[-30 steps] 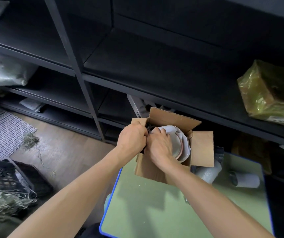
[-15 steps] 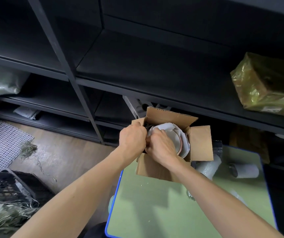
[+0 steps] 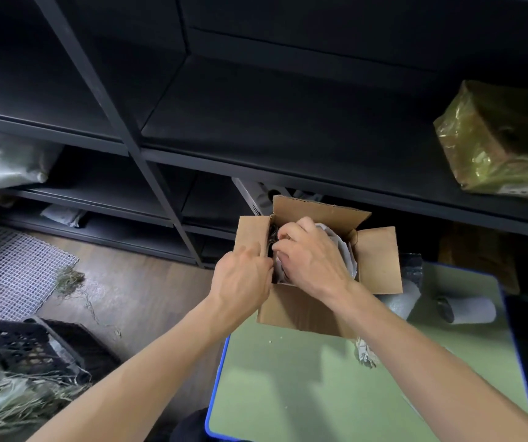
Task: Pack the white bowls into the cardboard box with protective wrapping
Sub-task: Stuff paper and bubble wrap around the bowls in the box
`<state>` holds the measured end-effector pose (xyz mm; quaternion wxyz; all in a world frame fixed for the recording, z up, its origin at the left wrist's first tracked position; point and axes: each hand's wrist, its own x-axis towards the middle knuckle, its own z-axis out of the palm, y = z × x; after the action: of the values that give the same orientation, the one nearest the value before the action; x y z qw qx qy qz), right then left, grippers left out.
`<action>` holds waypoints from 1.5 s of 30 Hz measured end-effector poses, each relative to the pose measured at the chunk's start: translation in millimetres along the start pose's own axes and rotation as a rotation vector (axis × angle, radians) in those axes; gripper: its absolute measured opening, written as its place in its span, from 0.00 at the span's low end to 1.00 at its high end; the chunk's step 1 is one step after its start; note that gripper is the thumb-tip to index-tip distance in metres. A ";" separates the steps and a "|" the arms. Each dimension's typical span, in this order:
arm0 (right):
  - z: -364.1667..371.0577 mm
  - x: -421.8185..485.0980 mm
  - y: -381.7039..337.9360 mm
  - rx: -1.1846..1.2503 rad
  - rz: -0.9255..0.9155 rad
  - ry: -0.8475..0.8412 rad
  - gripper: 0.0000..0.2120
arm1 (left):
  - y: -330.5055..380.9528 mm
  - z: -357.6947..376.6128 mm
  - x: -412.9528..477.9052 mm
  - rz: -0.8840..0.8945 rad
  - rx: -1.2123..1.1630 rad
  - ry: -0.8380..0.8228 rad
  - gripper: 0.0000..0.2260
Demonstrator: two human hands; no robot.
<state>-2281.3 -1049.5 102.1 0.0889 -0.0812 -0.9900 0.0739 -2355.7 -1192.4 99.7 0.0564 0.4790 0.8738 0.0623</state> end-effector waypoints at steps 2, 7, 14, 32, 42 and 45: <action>-1.5 6.6 4.0 -0.049 -0.085 -0.014 0.06 | 2.5 5.0 -6.8 -0.015 -0.017 0.040 0.12; -5.1 23.6 14.6 -0.073 -0.235 -0.284 0.14 | 17.2 12.2 -9.8 -0.173 -0.099 0.130 0.17; -17.8 38.0 12.5 -0.077 -0.234 -0.499 0.17 | 27.6 17.8 1.1 -0.268 -0.142 0.132 0.04; -22.9 -17.6 13.7 0.043 -0.018 -0.192 0.19 | 5.9 17.9 -42.2 -0.094 -0.243 0.285 0.12; -25.3 -100.0 8.3 0.129 0.314 0.062 0.05 | 14.5 12.2 -11.4 0.188 -0.230 0.325 0.11; -27.9 -115.0 10.5 0.122 0.362 0.029 0.07 | 10.5 10.9 11.8 0.213 -0.054 0.312 0.11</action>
<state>-2162.9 -1055.6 108.7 0.0931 -0.2535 -0.9515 0.1475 -2351.6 -1176.2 90.2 -0.0740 0.5518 0.8142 0.1647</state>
